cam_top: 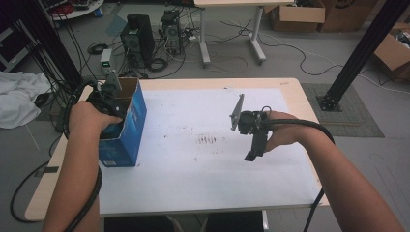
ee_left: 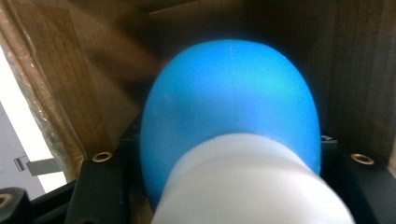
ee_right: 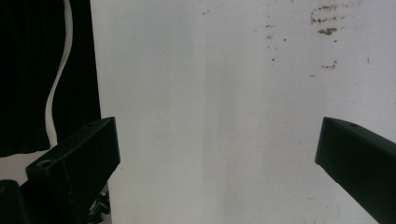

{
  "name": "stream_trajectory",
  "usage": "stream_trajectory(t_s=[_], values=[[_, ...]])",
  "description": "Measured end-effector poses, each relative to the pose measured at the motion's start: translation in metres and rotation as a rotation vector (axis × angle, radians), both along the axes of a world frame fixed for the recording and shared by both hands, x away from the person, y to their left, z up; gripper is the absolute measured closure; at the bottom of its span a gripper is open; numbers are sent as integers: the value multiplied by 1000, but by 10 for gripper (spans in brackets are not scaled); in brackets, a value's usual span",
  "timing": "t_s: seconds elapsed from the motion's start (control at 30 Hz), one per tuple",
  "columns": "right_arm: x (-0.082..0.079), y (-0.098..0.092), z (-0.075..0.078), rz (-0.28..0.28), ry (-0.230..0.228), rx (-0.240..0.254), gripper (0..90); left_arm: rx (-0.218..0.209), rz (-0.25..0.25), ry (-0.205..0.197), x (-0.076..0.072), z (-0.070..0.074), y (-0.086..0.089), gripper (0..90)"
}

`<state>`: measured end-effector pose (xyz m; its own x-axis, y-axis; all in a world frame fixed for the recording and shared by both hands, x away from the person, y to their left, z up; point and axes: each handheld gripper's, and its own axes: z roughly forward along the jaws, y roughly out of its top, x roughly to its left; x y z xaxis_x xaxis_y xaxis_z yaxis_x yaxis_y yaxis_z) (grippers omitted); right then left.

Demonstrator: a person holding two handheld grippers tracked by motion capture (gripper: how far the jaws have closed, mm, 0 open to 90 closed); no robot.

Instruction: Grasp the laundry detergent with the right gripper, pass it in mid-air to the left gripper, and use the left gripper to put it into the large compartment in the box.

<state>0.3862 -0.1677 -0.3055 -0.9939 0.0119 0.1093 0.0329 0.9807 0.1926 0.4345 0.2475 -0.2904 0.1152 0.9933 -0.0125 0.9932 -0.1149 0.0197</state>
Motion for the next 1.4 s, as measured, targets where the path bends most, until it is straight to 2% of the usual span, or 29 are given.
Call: stream_trajectory(t_s=[0.1, 0.17, 0.27, 0.57, 0.9, 1.17, 1.3, 1.4], values=[[0, 0, 0, 2, 3, 0, 0, -1, 5, 1, 0, 0, 1, 379], [0, 0, 0, 0, 3, 1, 0, 12, 8, -1, -1, 1, 0, 353], [0, 0, 0, 3, 2, 0, 0, 3, 13, 3, -1, 3, 0, 307], [-2, 1, 0, 6, 1, 5, 0, 6, 8, -6, -4, 12, 0, 305], [-3, -1, 3, 5, -1, 12, 0, 20, 1, -29, -8, 37, -6, 265], [-3, 0, 3, 15, -3, 17, 0, 38, 7, -32, -9, 48, -10, 226], [-4, 1, 3, 11, 2, 11, 0, 49, -6, -39, -10, 54, -11, 190], [-4, 1, 2, 11, 2, 11, 0, 62, -24, -22, -11, 58, -14, 167]])
